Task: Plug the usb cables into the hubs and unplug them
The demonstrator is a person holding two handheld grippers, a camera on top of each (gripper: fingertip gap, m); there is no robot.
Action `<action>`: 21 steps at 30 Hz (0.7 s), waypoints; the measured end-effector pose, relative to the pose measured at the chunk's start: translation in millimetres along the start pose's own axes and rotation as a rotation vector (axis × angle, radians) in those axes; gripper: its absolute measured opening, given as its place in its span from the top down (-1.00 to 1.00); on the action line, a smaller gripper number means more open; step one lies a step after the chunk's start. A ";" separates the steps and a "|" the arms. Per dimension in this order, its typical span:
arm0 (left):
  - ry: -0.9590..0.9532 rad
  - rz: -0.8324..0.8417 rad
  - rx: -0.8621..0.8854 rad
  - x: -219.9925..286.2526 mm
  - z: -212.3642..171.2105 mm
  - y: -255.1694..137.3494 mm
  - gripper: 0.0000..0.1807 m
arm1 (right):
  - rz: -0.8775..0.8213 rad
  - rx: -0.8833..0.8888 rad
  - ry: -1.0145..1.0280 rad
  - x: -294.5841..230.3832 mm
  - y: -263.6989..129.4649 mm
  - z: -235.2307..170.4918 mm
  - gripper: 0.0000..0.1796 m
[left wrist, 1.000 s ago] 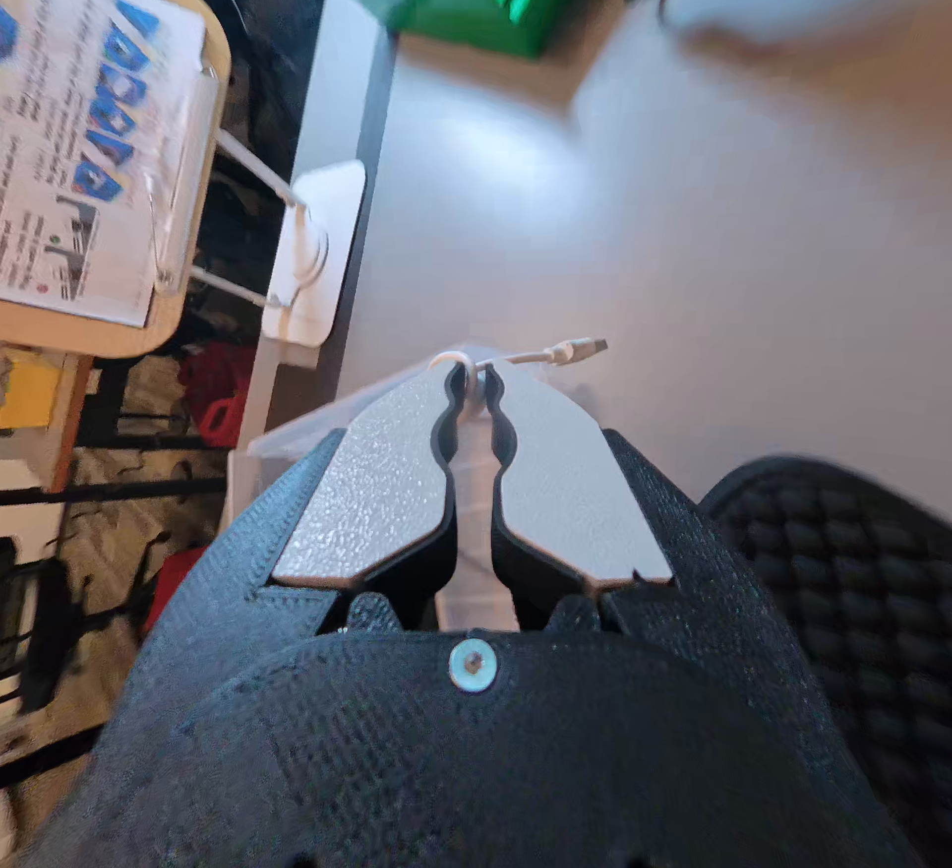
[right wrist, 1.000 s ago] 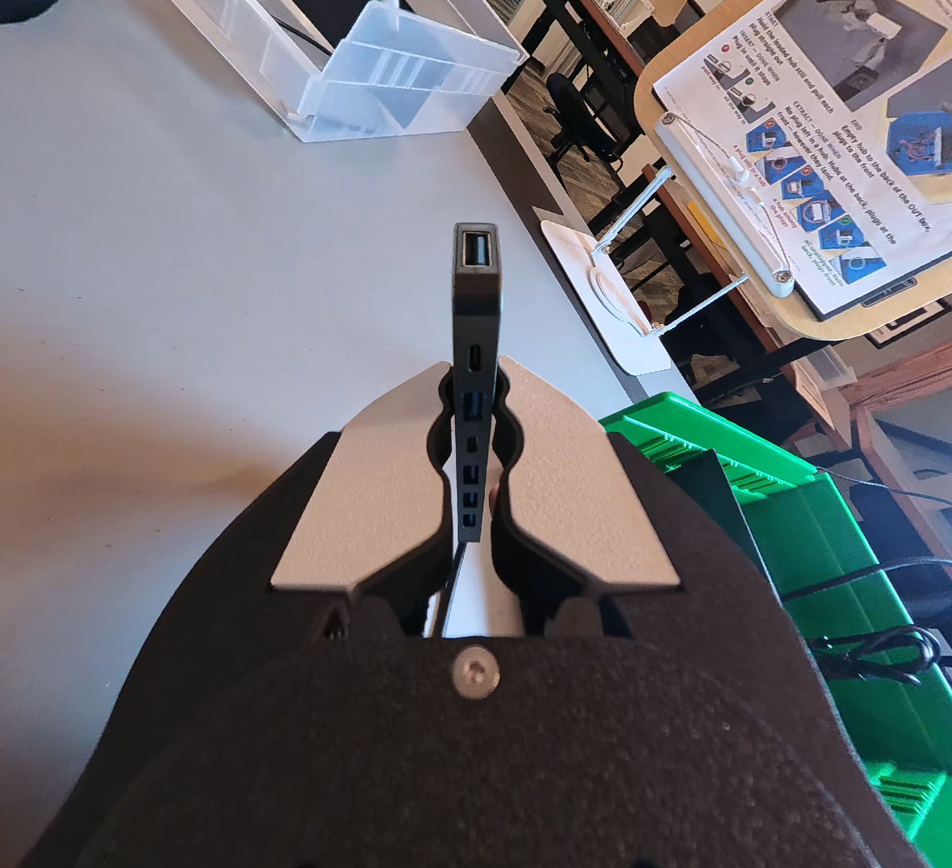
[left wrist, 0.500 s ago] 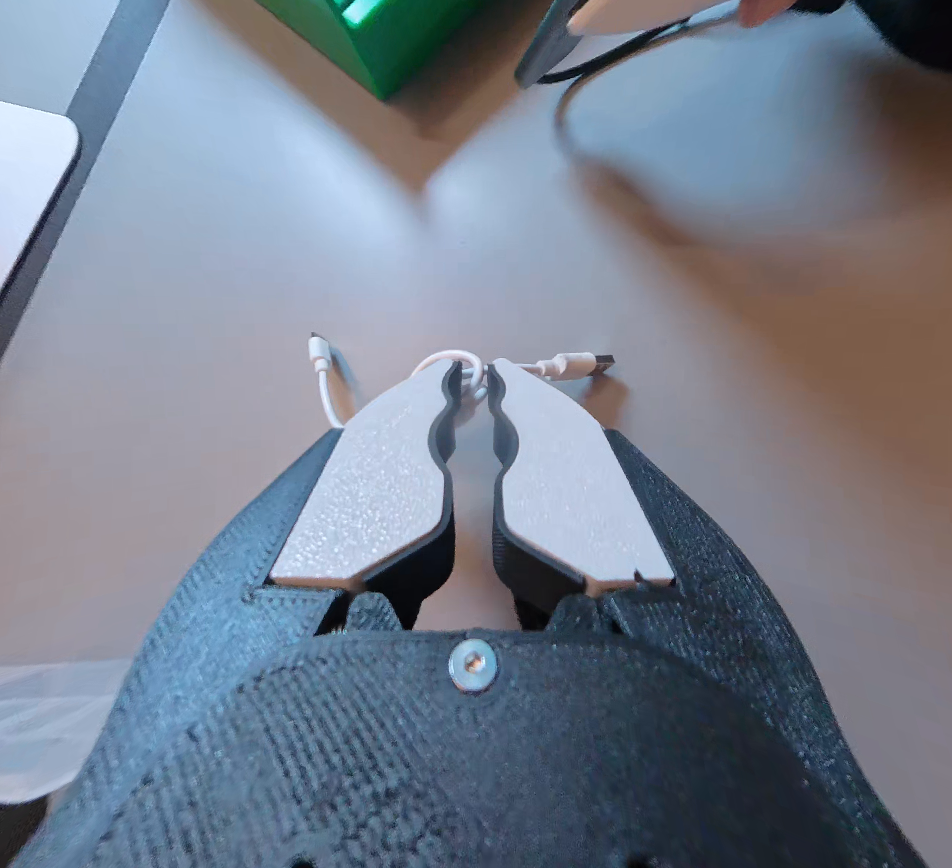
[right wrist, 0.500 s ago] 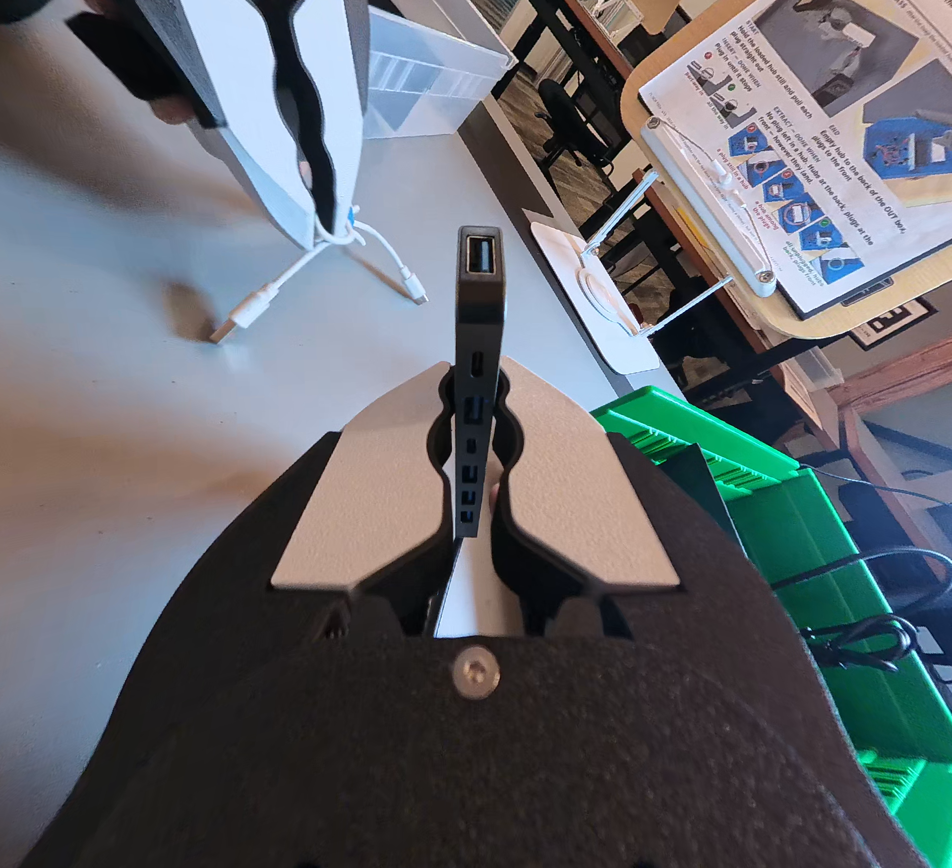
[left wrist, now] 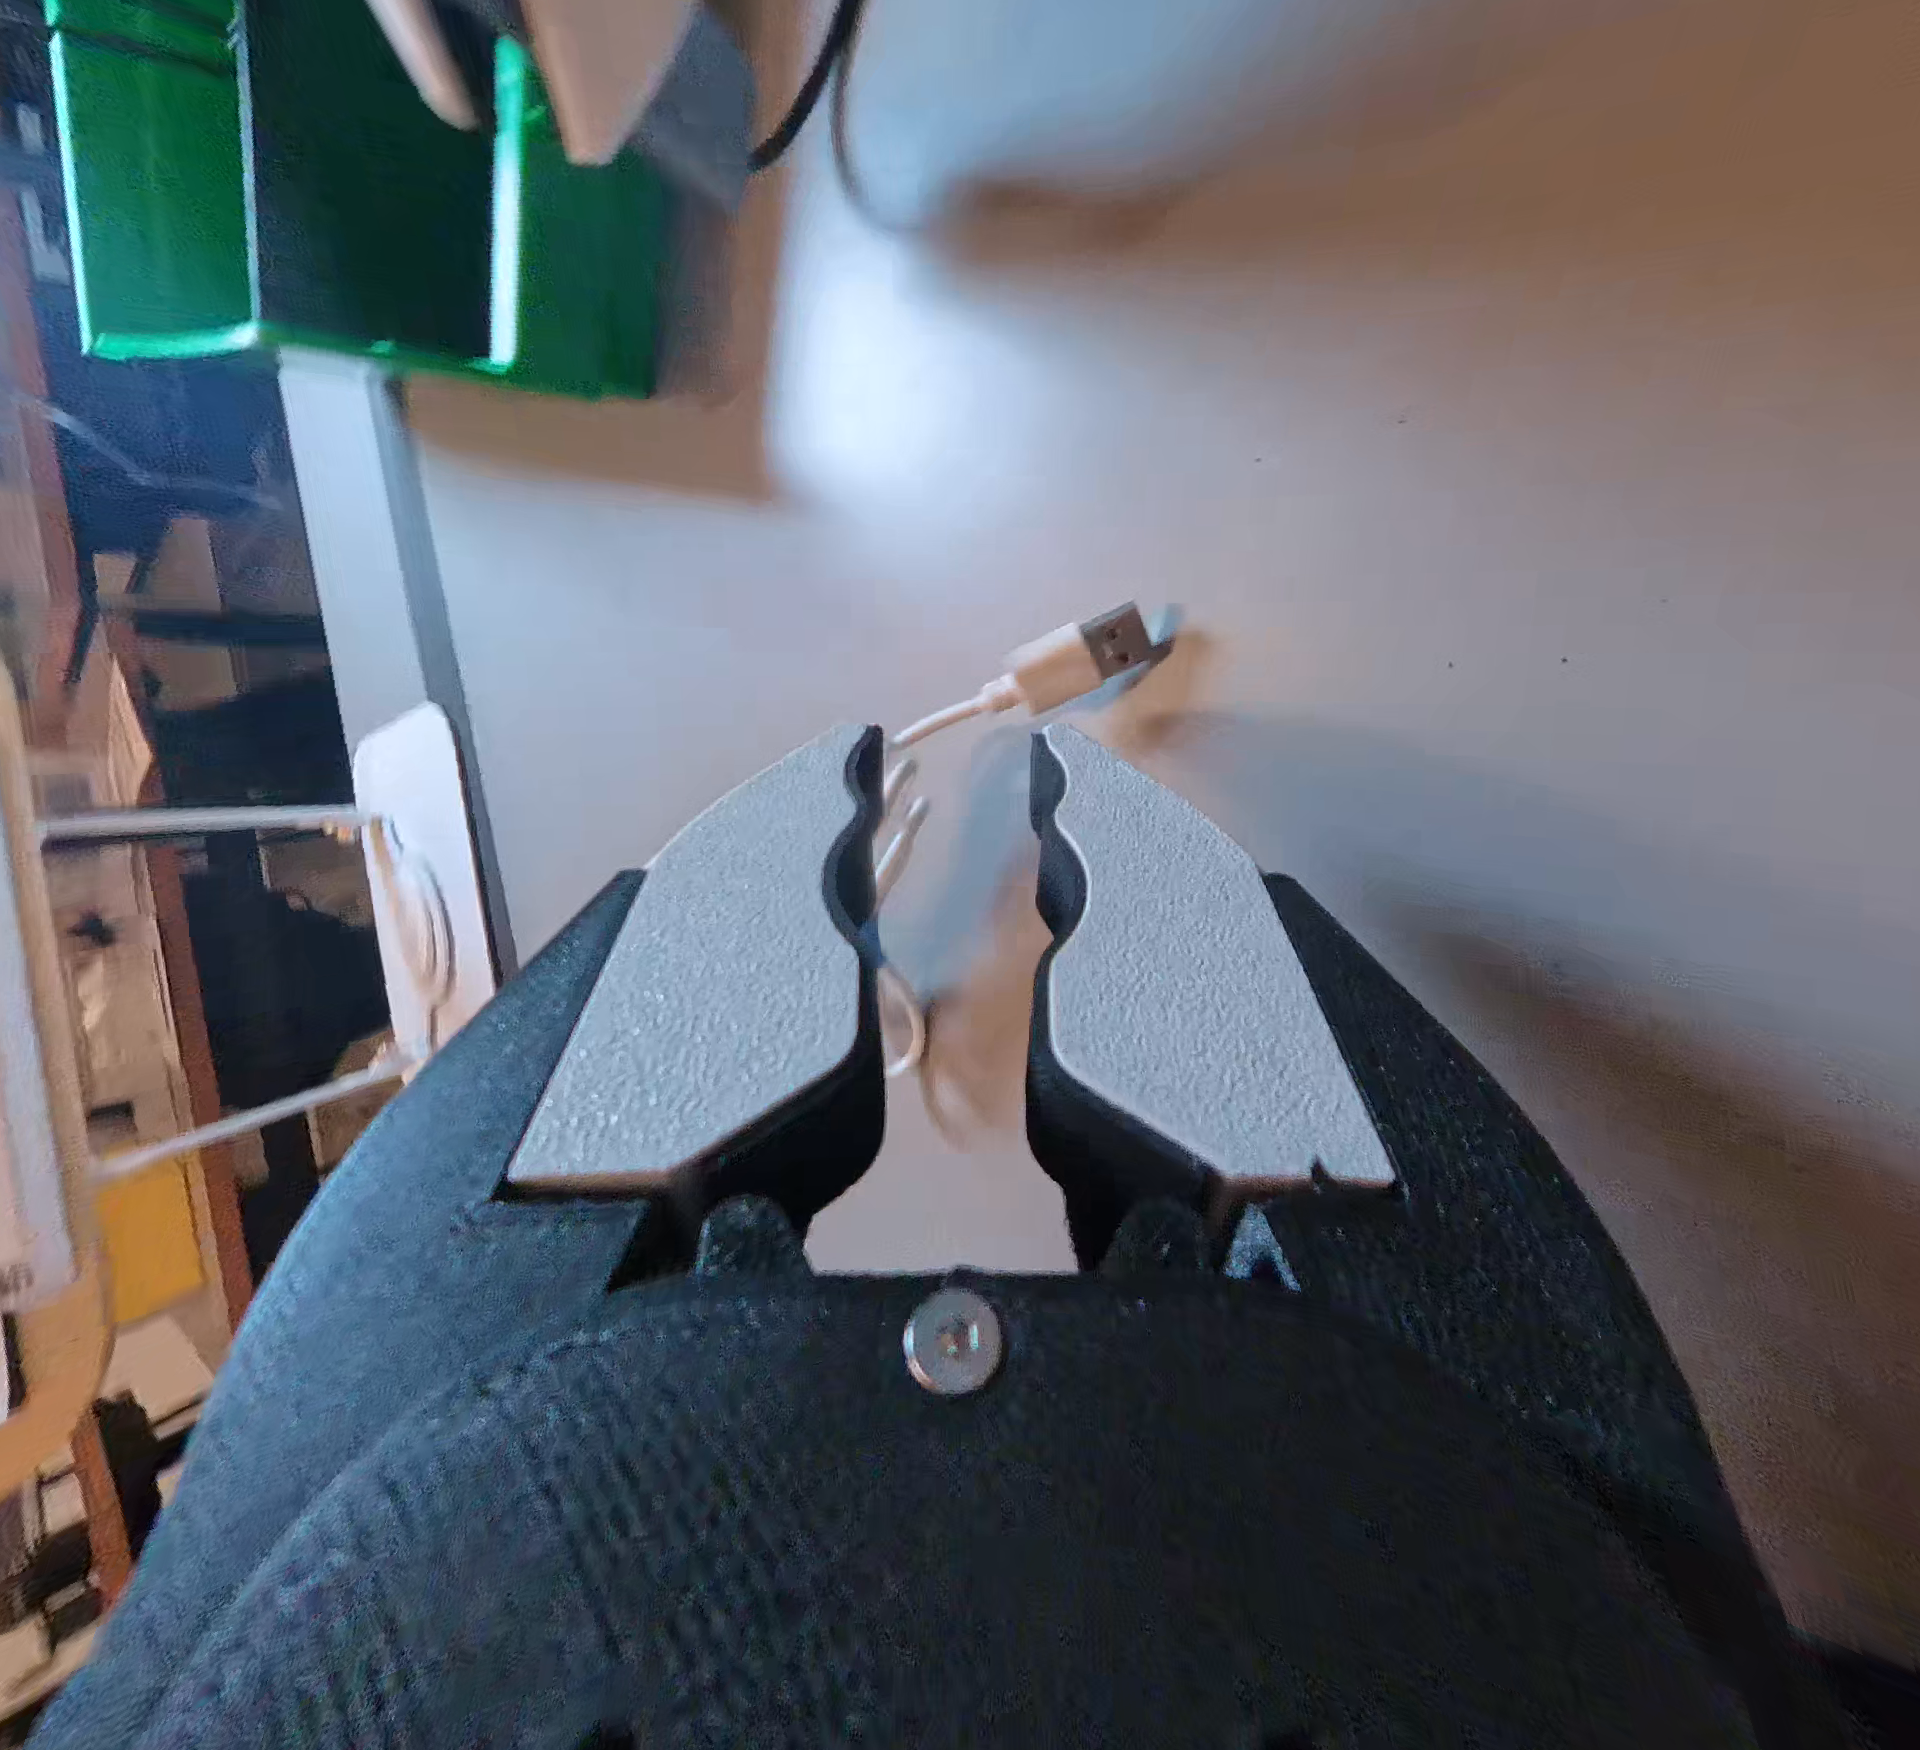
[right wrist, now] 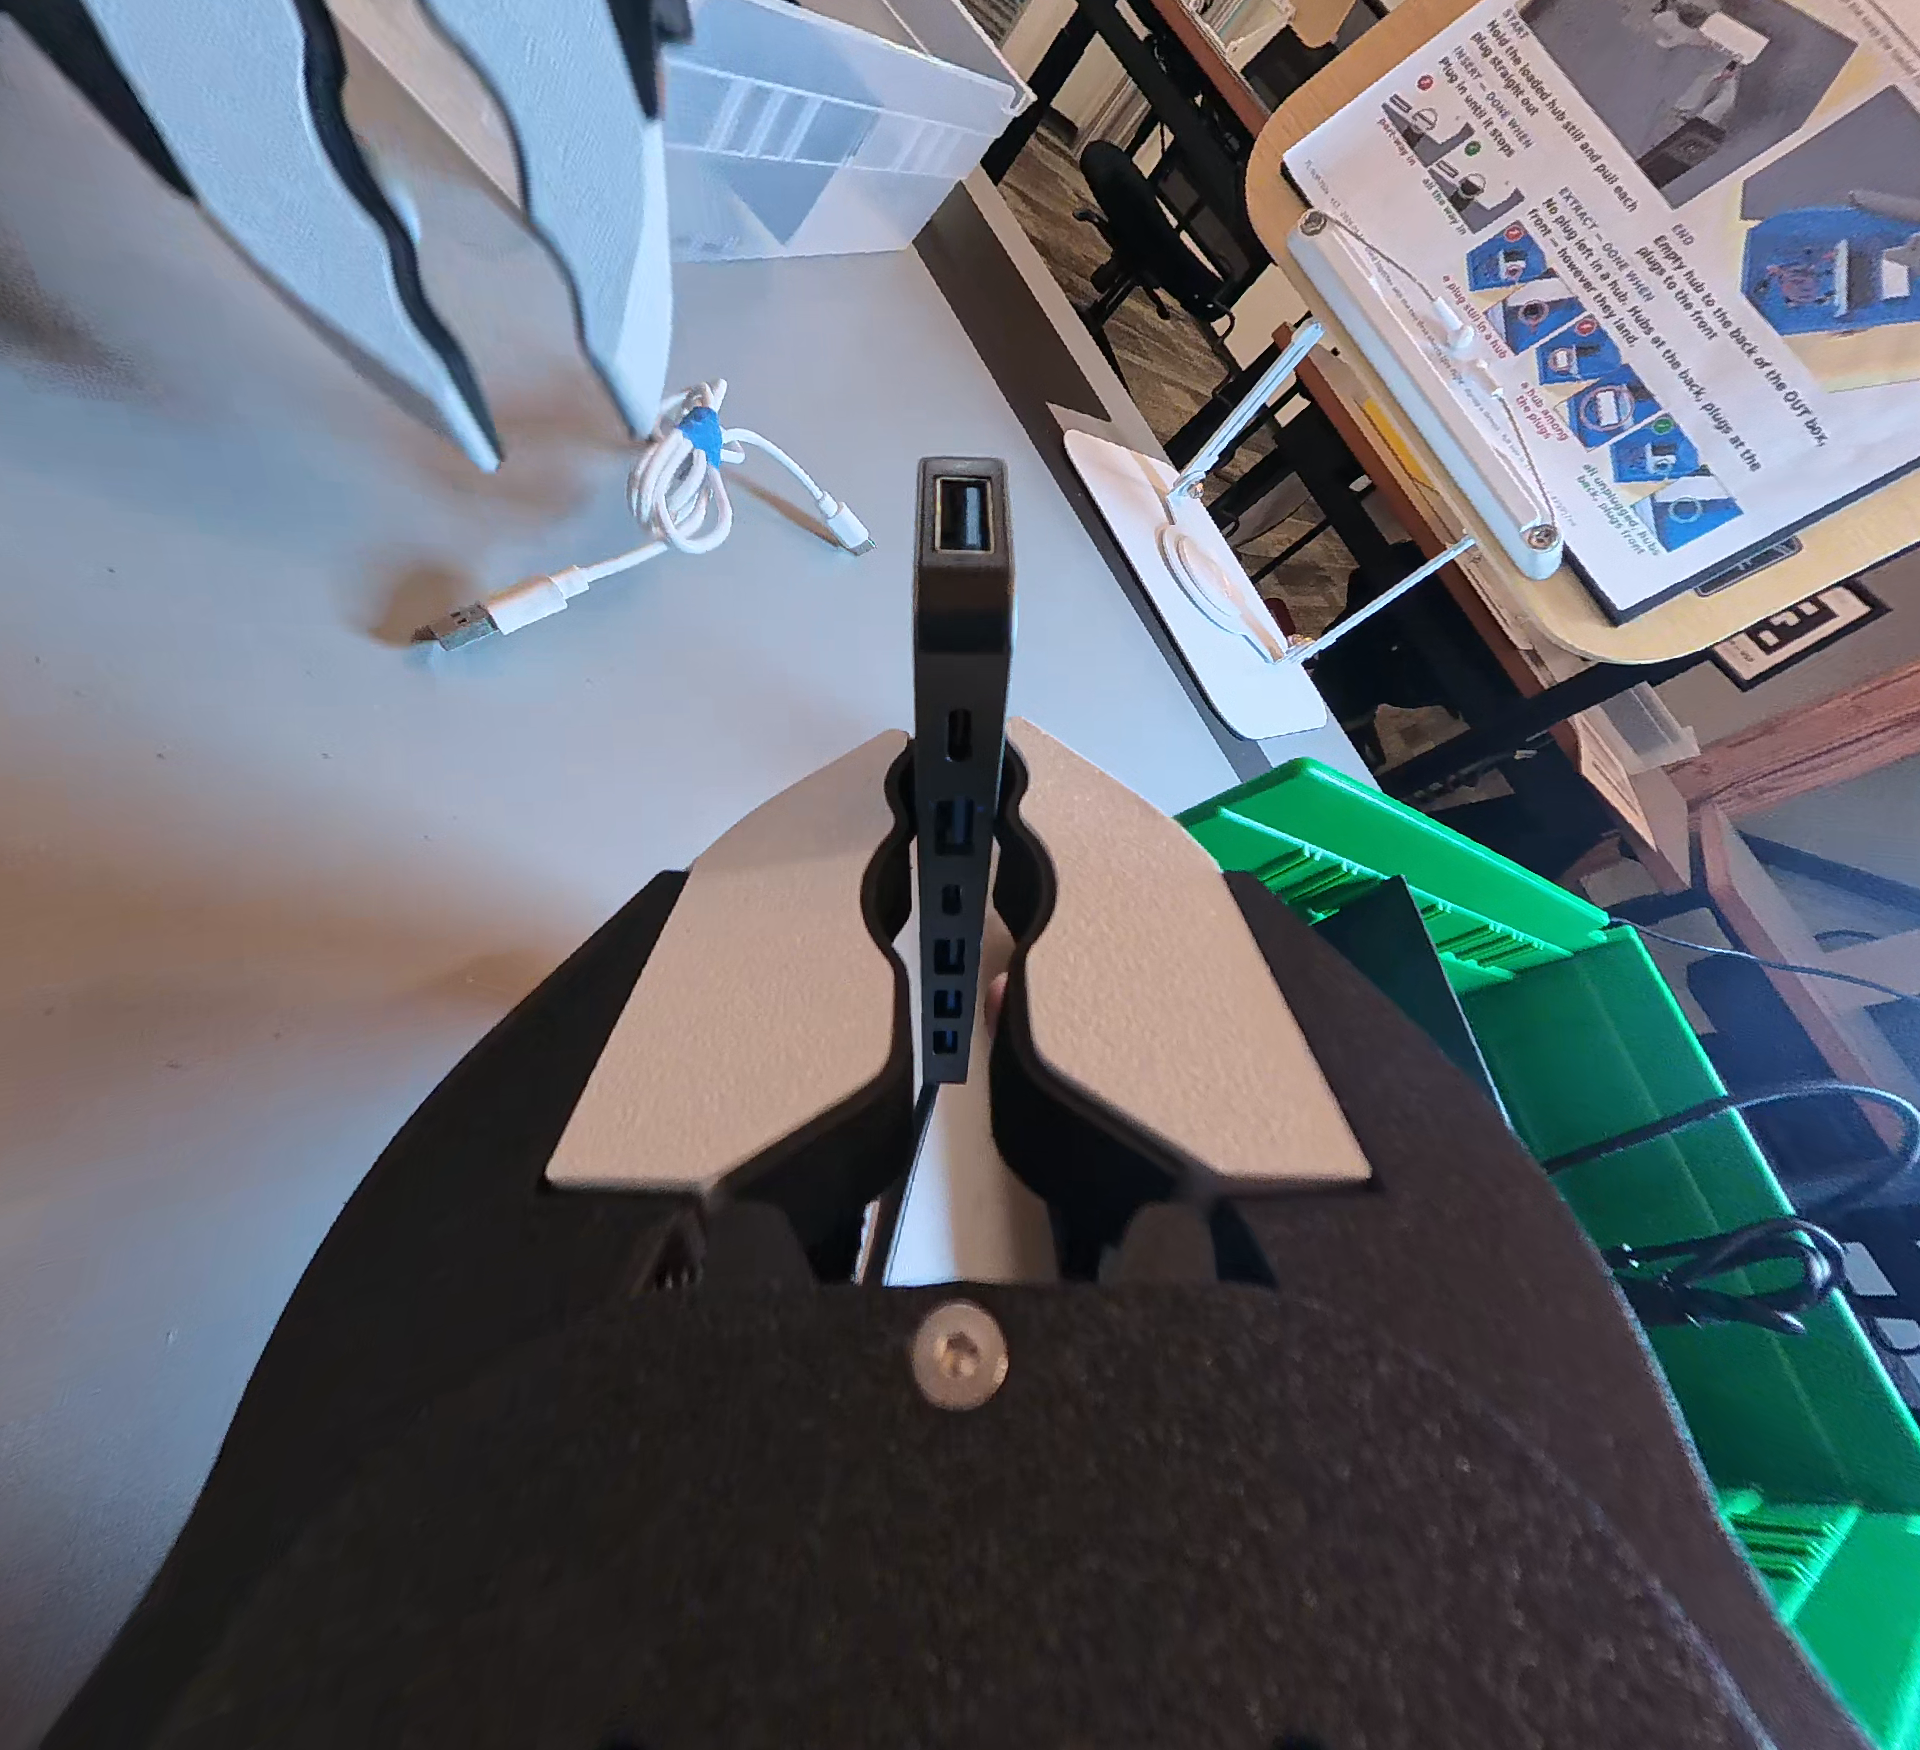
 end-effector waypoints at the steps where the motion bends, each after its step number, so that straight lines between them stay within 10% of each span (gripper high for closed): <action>1: 0.029 -0.017 0.007 2.4 1.0 5.9 0.70 | -0.001 0.000 -0.001 0.3 -0.5 0.1 0.87; 21: 0.147 -0.430 -0.035 -8.2 -10.5 46.9 0.65 | 0.040 0.040 0.022 0.2 -5.1 -0.7 0.87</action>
Point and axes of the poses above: each gripper's, where its closed fingertips meet, y out along the fingers, z out of its top, x = y × z across the jaws, the point moved 4 cm from there along -y, back along the fingers, and after that the axes turned 3 degrees about x, right-handed, at the moved point
